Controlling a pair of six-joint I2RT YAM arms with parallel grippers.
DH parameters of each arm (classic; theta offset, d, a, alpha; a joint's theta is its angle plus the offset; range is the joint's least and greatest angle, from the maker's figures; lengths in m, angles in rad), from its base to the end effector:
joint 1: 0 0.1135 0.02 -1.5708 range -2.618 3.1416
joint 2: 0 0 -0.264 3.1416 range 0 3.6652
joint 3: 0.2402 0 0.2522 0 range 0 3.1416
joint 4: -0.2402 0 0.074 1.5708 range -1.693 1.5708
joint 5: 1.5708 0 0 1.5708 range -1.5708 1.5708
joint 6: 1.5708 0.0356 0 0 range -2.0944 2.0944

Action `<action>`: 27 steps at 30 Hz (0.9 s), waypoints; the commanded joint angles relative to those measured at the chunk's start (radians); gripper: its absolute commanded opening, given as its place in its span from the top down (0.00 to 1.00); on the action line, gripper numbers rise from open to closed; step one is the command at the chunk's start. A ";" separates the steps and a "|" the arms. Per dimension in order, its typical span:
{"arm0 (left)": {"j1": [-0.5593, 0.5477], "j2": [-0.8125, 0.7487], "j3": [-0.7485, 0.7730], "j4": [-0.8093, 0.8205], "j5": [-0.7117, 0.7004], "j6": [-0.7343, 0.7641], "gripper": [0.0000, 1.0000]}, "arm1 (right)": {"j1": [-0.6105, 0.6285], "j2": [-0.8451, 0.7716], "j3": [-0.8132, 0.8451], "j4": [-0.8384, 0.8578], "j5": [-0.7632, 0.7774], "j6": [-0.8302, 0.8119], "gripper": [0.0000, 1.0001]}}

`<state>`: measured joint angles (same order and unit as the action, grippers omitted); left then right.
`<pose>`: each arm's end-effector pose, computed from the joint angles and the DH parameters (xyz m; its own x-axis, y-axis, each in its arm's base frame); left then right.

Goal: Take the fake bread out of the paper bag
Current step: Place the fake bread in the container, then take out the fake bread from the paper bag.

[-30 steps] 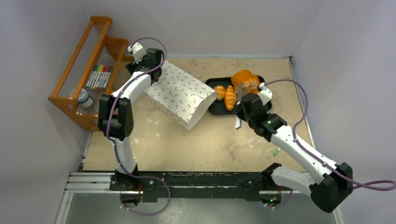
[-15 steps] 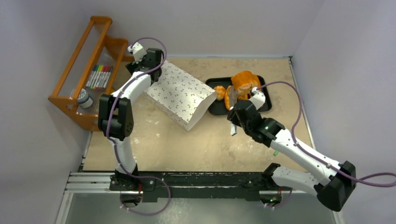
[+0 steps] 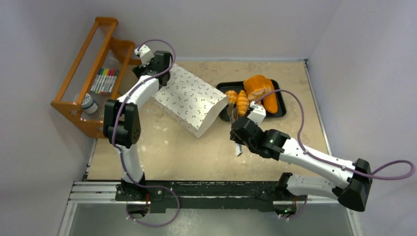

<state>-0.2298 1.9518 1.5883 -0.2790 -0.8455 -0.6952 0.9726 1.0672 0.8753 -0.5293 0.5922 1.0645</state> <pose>0.4409 -0.0758 0.2691 -0.1712 -0.3963 -0.9020 -0.7056 0.6882 -0.1685 0.1416 0.1725 0.2885 -0.5735 0.4470 -0.6865 0.1072 0.8718 0.4781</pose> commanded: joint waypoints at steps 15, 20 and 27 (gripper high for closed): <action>0.026 -0.050 -0.010 -0.010 -0.065 0.031 0.00 | 0.154 0.295 0.230 0.276 -0.097 -0.372 0.64; 0.035 -0.050 0.001 -0.025 -0.077 0.040 0.00 | 0.181 0.383 0.327 0.330 -0.149 -0.468 0.63; 0.040 -0.058 0.000 -0.031 -0.087 0.048 0.00 | 0.218 0.494 0.444 0.385 -0.197 -0.541 0.63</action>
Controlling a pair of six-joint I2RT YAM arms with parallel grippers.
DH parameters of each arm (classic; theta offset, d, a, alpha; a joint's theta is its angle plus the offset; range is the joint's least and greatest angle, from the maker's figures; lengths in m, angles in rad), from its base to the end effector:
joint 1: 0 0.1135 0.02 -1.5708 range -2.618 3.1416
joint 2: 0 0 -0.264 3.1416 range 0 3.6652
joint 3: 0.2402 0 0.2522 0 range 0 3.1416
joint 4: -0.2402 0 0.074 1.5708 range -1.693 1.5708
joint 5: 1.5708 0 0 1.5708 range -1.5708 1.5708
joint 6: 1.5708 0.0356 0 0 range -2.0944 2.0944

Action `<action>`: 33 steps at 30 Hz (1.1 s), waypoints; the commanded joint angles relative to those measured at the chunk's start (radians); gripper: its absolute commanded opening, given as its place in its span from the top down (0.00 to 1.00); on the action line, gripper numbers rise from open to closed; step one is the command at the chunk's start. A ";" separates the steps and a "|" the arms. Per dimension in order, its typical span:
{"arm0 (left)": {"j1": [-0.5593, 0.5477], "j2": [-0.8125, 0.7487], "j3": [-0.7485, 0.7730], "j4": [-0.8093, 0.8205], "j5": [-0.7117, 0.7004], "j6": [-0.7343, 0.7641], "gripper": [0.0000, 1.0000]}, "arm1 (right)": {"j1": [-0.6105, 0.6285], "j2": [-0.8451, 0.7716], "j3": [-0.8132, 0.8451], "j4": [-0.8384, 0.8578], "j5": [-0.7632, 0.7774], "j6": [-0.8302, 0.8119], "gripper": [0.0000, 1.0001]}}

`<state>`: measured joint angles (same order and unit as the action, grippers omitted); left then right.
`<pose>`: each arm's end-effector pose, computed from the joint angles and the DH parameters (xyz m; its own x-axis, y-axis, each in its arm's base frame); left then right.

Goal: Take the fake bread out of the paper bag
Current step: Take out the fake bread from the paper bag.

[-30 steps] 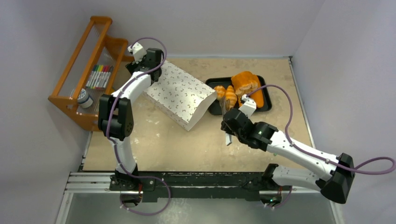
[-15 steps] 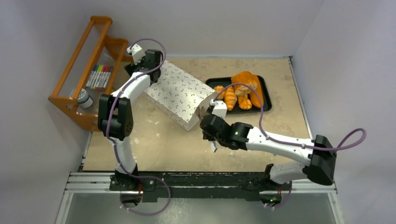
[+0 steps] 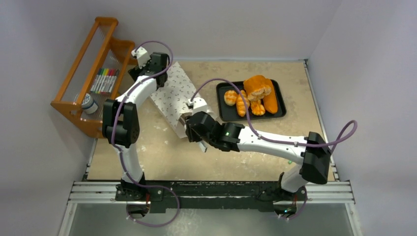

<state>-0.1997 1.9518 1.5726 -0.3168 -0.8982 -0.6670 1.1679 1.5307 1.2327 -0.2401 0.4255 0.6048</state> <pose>0.4385 -0.0603 0.2620 -0.2062 -0.3515 -0.9132 -0.7539 0.6520 -0.0807 0.1518 0.3186 0.3082 -0.5627 0.0006 -0.8267 -0.4607 0.8301 0.3142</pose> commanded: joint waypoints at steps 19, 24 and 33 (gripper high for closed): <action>0.008 -0.029 0.045 0.001 -0.031 0.027 0.00 | 0.031 0.191 0.092 0.117 -0.016 -0.074 0.61; 0.008 -0.023 0.033 0.003 -0.029 0.024 0.00 | 0.013 0.230 0.090 0.137 -0.050 -0.056 0.61; 0.005 -0.011 0.023 0.016 -0.018 0.010 0.00 | -0.058 0.254 0.071 0.237 -0.127 -0.053 0.58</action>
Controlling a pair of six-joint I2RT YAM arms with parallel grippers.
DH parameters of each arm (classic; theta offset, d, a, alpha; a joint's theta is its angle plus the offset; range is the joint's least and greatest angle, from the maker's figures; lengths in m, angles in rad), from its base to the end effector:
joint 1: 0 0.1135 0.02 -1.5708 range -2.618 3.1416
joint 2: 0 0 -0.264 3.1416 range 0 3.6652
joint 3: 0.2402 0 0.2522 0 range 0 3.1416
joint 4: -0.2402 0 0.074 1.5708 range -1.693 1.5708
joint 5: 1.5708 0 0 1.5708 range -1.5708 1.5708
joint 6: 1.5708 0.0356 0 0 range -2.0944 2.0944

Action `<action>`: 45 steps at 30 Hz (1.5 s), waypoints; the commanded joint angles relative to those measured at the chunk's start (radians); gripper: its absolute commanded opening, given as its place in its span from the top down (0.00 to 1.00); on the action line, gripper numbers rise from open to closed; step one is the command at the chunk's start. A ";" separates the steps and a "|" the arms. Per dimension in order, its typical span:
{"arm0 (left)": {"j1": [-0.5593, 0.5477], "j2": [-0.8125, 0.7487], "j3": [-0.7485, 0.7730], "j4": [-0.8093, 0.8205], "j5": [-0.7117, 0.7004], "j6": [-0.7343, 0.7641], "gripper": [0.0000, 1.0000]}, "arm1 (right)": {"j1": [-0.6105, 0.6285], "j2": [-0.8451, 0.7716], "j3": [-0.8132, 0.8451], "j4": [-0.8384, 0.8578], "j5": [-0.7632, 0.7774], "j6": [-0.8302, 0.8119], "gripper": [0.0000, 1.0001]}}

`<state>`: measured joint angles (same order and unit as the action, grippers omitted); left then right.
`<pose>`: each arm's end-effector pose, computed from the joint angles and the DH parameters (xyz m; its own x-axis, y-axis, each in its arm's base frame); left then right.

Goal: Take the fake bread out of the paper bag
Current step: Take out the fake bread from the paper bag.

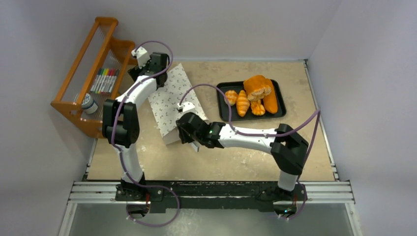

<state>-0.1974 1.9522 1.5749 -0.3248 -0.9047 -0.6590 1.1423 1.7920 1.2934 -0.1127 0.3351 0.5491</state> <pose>0.4383 -0.0591 0.2621 -0.2145 -0.3430 -0.9145 -0.7573 0.6497 -0.0661 0.1810 0.3680 0.2449 -0.5933 -0.1126 -0.7970 -0.5128 0.8161 0.2664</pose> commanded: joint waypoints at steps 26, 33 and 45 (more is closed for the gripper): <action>0.003 0.009 0.013 0.048 -0.004 0.005 0.00 | -0.141 0.117 0.132 0.175 -0.212 0.027 0.56; 0.003 0.019 0.015 0.048 0.001 -0.001 0.00 | -0.159 0.116 0.129 0.172 -0.211 0.044 0.56; 0.003 0.025 -0.008 0.052 0.007 -0.010 0.00 | -0.176 0.202 0.216 0.180 -0.251 0.059 0.55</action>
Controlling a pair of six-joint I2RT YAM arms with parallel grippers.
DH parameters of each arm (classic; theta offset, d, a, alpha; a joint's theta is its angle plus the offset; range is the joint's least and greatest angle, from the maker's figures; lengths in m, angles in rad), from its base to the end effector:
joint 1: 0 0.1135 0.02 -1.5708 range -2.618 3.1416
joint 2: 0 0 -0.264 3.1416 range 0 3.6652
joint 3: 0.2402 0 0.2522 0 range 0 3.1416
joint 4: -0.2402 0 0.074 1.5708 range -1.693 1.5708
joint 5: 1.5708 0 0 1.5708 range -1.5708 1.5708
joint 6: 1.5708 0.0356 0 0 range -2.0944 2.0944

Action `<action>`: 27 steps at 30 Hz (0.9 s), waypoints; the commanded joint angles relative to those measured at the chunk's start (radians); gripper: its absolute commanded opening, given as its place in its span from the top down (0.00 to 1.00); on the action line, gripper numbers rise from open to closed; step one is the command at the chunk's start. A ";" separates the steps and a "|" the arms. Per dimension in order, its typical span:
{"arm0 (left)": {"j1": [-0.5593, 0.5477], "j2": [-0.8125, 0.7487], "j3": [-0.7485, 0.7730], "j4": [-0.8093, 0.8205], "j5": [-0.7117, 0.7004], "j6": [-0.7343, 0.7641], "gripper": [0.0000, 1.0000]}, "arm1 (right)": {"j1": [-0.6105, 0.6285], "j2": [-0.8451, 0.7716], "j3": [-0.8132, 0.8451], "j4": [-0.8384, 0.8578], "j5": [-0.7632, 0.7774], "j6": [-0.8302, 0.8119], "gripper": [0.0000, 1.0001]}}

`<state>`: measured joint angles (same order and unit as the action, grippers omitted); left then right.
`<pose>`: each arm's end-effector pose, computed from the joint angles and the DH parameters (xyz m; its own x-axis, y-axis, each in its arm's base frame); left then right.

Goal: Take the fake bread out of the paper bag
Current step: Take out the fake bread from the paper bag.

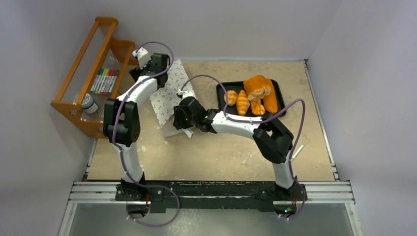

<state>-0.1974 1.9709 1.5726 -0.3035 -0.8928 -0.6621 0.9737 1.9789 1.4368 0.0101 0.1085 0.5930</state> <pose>0.4422 -0.0602 0.2548 -0.2164 -0.3500 -0.9114 -0.7521 0.6549 -0.0729 0.2617 0.3781 0.2253 -0.6666 0.0076 -0.7454 -0.4788 0.7619 0.4361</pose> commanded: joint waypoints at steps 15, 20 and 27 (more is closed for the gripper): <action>0.003 0.010 -0.055 0.055 0.010 -0.013 0.00 | -0.015 0.102 0.144 0.056 0.001 0.115 0.54; 0.003 0.006 -0.070 0.059 0.015 -0.020 0.00 | -0.015 0.155 0.201 0.052 -0.021 0.144 0.54; 0.003 -0.002 -0.091 0.066 0.020 -0.027 0.00 | -0.016 0.196 0.250 0.054 -0.005 0.187 0.56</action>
<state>-0.1974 1.9804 1.4933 -0.2687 -0.8734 -0.6712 0.9665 2.1849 1.6287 0.0109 0.0864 0.7334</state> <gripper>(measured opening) 0.998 0.453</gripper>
